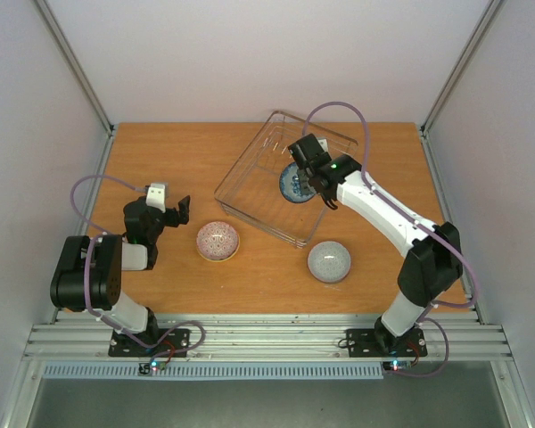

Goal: Load the bowls into the dish rack

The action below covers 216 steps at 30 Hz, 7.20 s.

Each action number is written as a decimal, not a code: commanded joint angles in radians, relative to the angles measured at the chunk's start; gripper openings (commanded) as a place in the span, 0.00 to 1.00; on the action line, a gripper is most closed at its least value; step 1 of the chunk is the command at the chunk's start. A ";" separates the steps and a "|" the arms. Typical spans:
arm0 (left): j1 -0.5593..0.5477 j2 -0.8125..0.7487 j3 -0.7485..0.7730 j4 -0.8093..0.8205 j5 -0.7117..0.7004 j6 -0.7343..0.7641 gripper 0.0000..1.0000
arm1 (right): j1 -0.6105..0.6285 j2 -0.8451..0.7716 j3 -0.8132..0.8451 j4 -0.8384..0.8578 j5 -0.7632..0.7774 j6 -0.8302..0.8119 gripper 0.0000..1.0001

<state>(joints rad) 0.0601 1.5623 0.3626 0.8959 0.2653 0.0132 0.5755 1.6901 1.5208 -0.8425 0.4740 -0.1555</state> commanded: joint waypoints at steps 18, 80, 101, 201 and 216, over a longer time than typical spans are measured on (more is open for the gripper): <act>0.001 0.007 0.016 0.071 0.003 0.021 0.99 | -0.022 0.158 0.150 0.048 0.150 -0.016 0.01; -0.149 -0.124 0.824 -1.198 0.557 -0.042 0.49 | 0.043 -0.066 -0.064 0.365 -0.427 -0.039 0.01; -0.301 -0.064 0.798 -1.238 0.508 0.022 0.50 | 0.106 -0.074 -0.057 0.390 -0.394 -0.037 0.01; -0.172 -0.052 0.676 -1.049 0.407 -0.022 0.71 | 0.105 0.031 0.119 0.130 -0.011 0.050 0.01; -0.172 -0.039 0.671 -1.045 0.457 -0.030 0.71 | 0.026 0.344 0.420 -0.129 0.290 0.090 0.01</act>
<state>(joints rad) -0.1127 1.5200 1.0405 -0.1696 0.7036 -0.0254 0.6380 2.0201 1.8713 -0.9344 0.6537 -0.0769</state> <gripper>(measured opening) 0.710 0.698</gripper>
